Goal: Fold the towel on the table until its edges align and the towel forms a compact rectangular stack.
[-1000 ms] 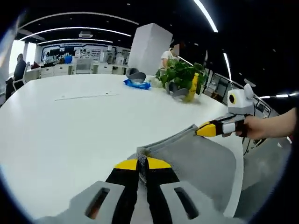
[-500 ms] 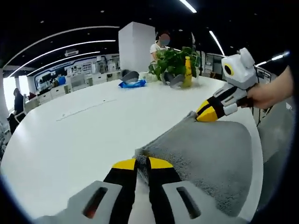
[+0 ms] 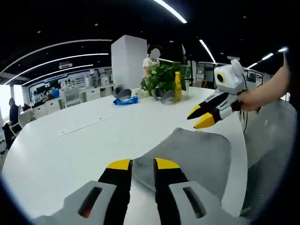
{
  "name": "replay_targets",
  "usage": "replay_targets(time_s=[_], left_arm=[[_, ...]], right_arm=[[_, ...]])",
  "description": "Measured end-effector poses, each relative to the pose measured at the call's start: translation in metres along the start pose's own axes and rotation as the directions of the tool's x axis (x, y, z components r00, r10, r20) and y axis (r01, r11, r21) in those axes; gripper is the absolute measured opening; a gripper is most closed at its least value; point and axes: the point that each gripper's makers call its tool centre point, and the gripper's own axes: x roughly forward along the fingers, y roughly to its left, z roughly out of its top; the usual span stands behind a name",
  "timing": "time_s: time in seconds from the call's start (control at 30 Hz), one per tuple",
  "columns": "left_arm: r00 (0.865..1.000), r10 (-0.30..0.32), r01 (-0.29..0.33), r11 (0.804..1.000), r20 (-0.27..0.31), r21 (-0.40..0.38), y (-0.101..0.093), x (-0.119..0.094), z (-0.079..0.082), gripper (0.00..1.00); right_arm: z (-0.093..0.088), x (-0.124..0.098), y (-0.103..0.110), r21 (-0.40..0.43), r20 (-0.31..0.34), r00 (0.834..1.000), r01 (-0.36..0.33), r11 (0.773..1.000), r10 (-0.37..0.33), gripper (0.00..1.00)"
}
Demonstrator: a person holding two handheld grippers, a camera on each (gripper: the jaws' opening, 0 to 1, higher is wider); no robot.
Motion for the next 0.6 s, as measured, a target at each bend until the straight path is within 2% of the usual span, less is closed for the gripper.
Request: replay_targets(time_s=[0.07, 0.17, 0.2, 0.23, 0.27, 0.33, 0.37, 0.6], left_arm=[[0.999, -0.032, 0.032, 0.999, -0.001, 0.025, -0.014, -0.005, 0.001, 0.22], [0.993, -0.114, 0.114, 0.993, -0.022, 0.027, -0.043, -0.009, -0.004, 0.22], [0.989, -0.133, 0.136, 0.990, -0.061, 0.045, -0.052, -0.009, -0.012, 0.22], [0.985, -0.142, 0.149, 0.986, -0.100, 0.076, -0.056, -0.008, -0.020, 0.23], [0.977, -0.143, 0.163, 0.979, -0.156, 0.123, -0.062, -0.007, -0.032, 0.23], [0.965, -0.152, 0.185, 0.972, -0.215, 0.143, -0.068, -0.004, -0.046, 0.23], [0.962, -0.146, 0.183, 0.972, -0.231, 0.145, -0.071, -0.002, -0.051, 0.23], [0.969, -0.099, 0.136, 0.978, -0.225, 0.157, -0.069, 0.000, -0.056, 0.22]], right_arm=[[-0.003, -0.005, 0.022, 0.037, -0.010, 0.997, -0.075, 0.996, 0.076, 0.24], [-0.017, -0.008, 0.040, 0.040, -0.060, 0.992, -0.106, 0.994, 0.108, 0.24], [-0.019, -0.007, 0.044, 0.028, -0.060, 0.992, -0.110, 0.994, 0.111, 0.24], [-0.030, -0.008, 0.052, -0.001, -0.109, 0.985, -0.132, 0.991, 0.131, 0.24], [-0.038, -0.007, 0.052, -0.012, -0.142, 0.983, -0.120, 0.993, 0.117, 0.24], [-0.052, -0.003, 0.051, -0.057, -0.205, 0.974, -0.109, 0.992, 0.095, 0.28], [-0.056, -0.002, 0.052, -0.060, -0.226, 0.969, -0.114, 0.992, 0.098, 0.29], [-0.062, 0.001, 0.052, -0.066, -0.216, 0.972, -0.109, 0.992, 0.092, 0.29]])
